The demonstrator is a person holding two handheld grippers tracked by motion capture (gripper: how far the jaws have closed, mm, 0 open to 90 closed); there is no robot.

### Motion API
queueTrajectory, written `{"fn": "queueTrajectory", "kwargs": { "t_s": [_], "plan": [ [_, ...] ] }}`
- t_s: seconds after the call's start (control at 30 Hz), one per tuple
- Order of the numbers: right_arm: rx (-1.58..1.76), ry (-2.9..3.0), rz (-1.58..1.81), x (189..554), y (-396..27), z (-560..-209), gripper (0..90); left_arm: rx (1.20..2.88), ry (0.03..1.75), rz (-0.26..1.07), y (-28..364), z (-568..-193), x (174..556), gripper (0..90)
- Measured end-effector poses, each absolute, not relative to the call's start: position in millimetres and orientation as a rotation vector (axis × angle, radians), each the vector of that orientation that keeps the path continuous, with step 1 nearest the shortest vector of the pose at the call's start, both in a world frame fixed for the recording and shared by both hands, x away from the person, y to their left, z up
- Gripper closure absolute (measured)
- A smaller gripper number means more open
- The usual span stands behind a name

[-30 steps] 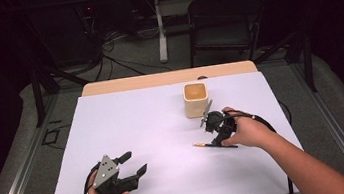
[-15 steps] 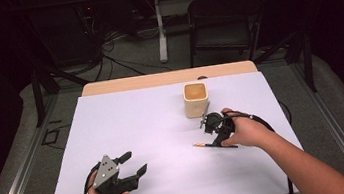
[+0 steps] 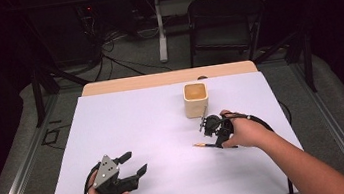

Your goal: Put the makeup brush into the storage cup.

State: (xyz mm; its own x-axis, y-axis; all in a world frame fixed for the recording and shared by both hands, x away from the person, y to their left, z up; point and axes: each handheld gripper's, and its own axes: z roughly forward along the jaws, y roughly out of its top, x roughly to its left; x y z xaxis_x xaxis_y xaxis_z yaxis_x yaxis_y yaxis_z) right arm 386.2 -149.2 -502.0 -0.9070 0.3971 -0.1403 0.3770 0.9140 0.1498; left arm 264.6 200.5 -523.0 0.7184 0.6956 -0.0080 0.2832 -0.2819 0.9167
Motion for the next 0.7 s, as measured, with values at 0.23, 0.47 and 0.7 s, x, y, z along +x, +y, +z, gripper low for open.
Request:
{"fn": "queueTrajectory", "kwargs": {
  "t_s": [0.23, 0.47, 0.7],
  "plan": [
    [0.596, 2.908, 0.162, 387.3, -151.3, -503.1, 58.3, 1.866, 0.761, 0.486, 200.3, -523.1, 264.7, 30.7],
    [0.587, 2.905, 0.169, 389.8, -149.6, -503.6, 58.4, 1.866, 0.761, 0.486, 200.4, -523.0, 264.8, 30.7],
    [0.566, 2.911, 0.168, 391.3, -142.2, -504.9, 58.4, 1.865, 0.762, 0.485, 200.6, -523.0, 265.0, 30.7]
  ]
}}
